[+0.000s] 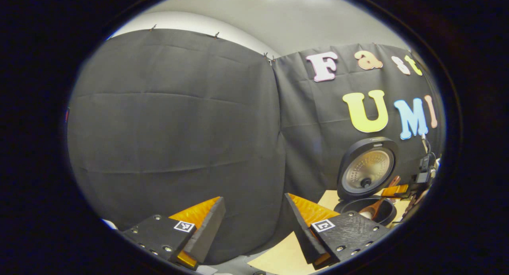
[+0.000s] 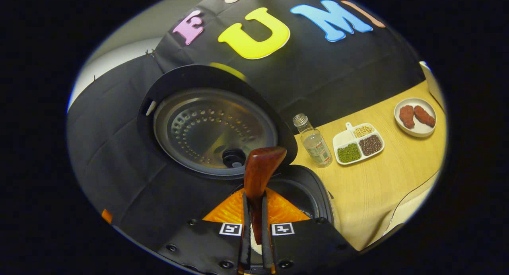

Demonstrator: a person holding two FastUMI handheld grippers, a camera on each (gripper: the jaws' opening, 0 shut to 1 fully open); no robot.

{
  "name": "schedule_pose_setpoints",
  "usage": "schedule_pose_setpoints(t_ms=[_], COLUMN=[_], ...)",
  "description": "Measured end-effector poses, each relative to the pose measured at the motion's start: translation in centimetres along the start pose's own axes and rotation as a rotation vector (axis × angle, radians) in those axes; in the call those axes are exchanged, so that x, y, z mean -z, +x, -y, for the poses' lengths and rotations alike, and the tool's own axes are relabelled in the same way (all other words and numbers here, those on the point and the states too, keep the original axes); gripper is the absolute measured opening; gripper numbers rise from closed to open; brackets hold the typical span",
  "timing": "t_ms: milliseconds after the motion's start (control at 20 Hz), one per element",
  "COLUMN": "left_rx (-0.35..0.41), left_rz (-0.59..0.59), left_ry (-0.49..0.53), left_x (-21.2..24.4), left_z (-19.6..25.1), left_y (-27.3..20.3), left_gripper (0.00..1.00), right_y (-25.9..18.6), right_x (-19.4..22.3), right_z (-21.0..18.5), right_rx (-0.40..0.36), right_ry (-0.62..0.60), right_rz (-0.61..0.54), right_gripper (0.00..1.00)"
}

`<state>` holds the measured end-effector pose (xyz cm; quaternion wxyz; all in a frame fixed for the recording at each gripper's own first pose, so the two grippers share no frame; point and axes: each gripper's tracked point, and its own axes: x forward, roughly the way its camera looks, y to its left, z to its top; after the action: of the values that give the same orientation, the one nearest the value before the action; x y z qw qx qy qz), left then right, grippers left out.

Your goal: Close the left gripper, press the button to open the rice cooker; take a wooden spoon from the chopstick holder with the right hand, scoop a spoonful of rice and pour it into the rice cooker, then put the wooden spoon back into the chopstick holder.

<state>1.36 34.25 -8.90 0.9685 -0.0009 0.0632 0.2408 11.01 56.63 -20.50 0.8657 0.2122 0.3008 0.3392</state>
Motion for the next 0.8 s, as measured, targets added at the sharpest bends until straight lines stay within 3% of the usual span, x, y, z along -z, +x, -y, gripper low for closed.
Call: schedule_pose_setpoints(t_ms=[400, 450, 800], left_rx=[-0.009, -0.009, -0.01], left_rz=[-0.004, -0.004, -0.005], left_ry=[-0.01, -0.011, -0.016], left_x=[0.3, 0.4, 0.6], left_z=[-0.5, -0.4, -0.5], left_y=[0.2, 0.3, 0.4], left_gripper=[0.89, 0.89, 0.89], right_y=[-0.3, -0.5, -0.3], right_x=[-0.1, -0.2, -0.3], right_z=[-0.4, -0.7, -1.6], right_rx=[0.042, 0.049, 0.063], right_ry=[-0.305, -0.346, -0.643], right_rz=[0.034, 0.039, 0.082], right_gripper=[0.09, 0.13, 0.13])
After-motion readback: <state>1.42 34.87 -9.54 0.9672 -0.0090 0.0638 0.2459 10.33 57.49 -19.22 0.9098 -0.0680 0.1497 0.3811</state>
